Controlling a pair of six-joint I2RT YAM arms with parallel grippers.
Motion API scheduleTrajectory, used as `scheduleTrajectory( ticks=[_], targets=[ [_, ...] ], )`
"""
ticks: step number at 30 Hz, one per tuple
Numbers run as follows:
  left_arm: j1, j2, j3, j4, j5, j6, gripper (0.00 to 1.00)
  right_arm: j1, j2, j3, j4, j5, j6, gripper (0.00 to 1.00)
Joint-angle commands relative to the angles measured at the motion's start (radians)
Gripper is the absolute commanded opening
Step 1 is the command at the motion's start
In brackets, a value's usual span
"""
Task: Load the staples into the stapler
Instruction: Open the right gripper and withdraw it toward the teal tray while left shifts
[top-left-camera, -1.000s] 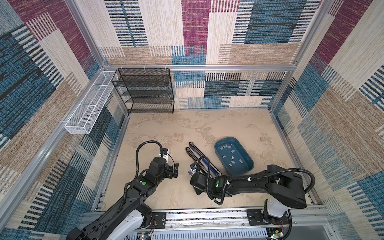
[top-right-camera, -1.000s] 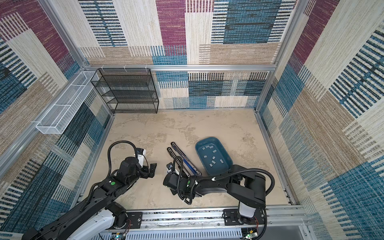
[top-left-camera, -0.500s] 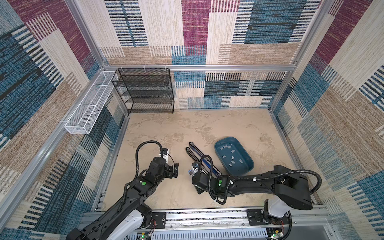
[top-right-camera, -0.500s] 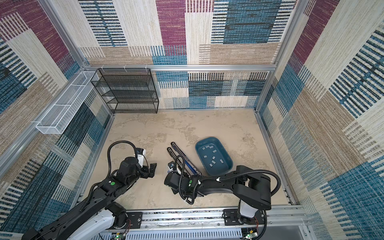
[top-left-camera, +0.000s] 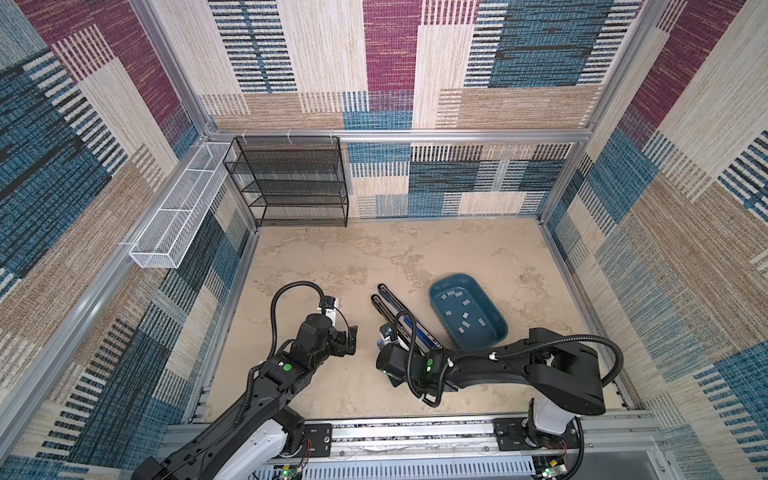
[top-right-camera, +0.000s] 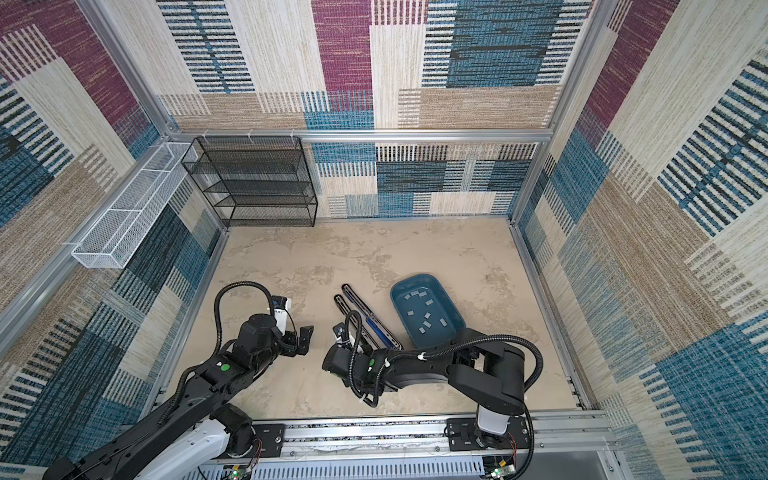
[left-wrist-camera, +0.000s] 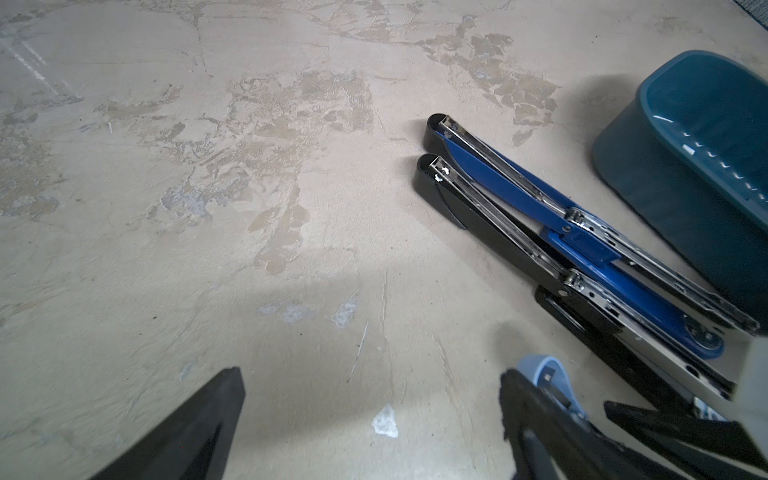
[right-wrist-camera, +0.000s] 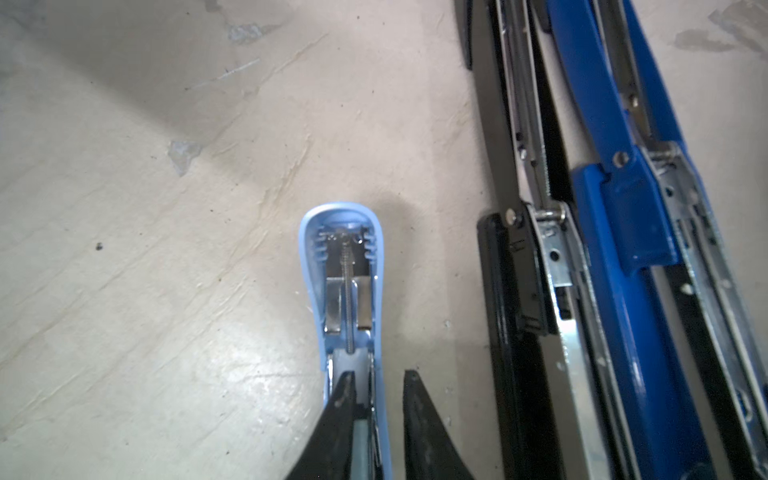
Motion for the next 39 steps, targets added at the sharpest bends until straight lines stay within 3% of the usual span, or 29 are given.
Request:
scheduleTrajectory(
  ticks=[1,11,15,19,23,27,29,31,33,35,39],
  targets=[
    [0.0,-0.002,0.001,0.025,0.011,-0.016,1.0,0.0,-0.008,-0.01,-0.01,0.014,0.032,0.22],
    [0.001,-0.001,0.001,0.024,0.012,-0.016,0.99,0.003,-0.044,-0.051,-0.007,-0.002,0.071,0.19],
    [0.001,-0.001,0.001,0.024,0.012,-0.015,1.0,0.002,-0.065,-0.034,-0.017,0.022,0.059,0.25],
    [0.0,-0.003,0.001,0.022,0.014,-0.015,1.0,0.002,-0.1,-0.007,-0.041,0.074,0.032,0.31],
    [0.0,-0.013,0.0,0.019,0.016,-0.018,1.0,-0.025,-0.15,0.028,-0.103,0.206,0.017,0.35],
    [0.0,-0.039,0.016,-0.005,-0.009,-0.051,1.0,-0.158,-0.242,0.013,-0.162,0.26,0.03,0.35],
    [0.001,-0.055,0.114,-0.15,-0.094,-0.244,0.99,-0.26,-0.306,-0.02,-0.161,0.216,0.027,0.35],
    [0.001,-0.063,0.197,-0.194,-0.034,-0.4,0.99,-0.366,-0.368,-0.052,-0.149,0.154,0.013,0.37],
    [-0.004,-0.052,0.215,-0.046,0.101,-0.481,0.99,-0.449,-0.408,-0.082,-0.131,0.099,-0.003,0.39],
    [-0.011,0.003,0.271,0.023,0.154,-0.527,0.99,-0.528,-0.417,-0.105,-0.126,0.07,-0.01,0.4],
    [-0.101,0.228,0.59,-0.227,0.064,-0.574,0.99,-0.67,-0.406,-0.131,-0.131,-0.019,-0.013,0.38]
  ],
)
